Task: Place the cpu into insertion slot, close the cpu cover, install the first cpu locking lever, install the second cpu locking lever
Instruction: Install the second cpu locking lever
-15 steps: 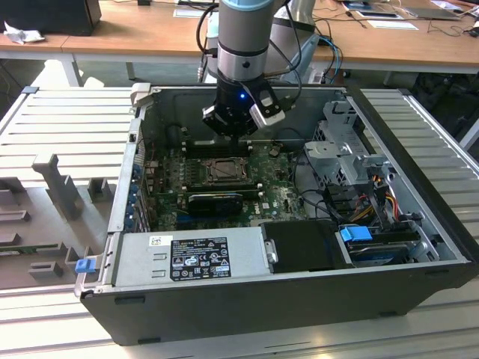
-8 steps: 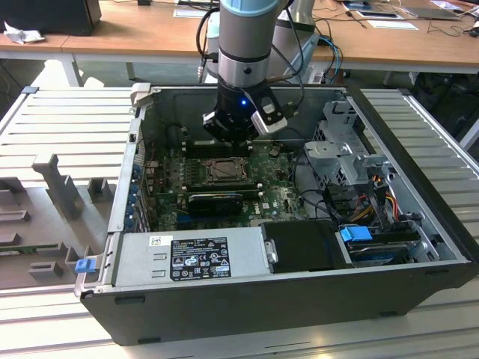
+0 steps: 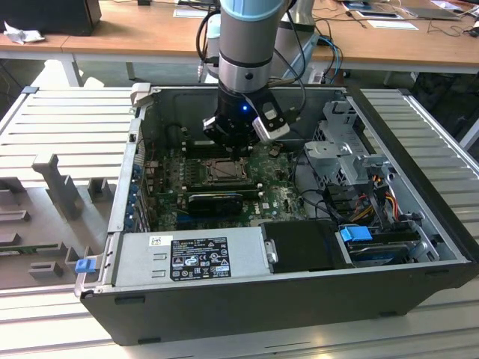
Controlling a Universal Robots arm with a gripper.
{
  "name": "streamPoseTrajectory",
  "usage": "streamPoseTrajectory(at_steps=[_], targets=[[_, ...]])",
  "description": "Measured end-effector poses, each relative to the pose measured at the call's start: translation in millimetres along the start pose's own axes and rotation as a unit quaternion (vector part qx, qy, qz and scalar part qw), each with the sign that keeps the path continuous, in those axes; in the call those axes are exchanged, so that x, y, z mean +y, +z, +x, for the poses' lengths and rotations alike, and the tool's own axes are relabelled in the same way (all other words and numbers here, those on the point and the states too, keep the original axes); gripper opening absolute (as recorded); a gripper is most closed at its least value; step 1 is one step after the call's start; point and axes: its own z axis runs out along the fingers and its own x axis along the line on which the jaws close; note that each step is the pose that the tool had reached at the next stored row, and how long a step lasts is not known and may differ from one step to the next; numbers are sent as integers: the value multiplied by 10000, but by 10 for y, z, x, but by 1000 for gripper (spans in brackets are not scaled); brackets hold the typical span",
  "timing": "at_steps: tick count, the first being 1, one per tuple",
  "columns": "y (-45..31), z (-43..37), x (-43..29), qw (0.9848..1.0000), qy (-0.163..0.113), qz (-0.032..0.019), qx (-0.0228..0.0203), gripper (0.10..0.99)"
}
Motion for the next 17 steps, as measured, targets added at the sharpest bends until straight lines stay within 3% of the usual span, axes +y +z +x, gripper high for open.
streamPoseTrajectory(at_steps=[6,12,17], targets=[[-8,0,-36,10000,-1,0,0,106],[4,4,-202,10000,1,-1,22,106],[22,14,-301,10000,-1,-53,22,106]])
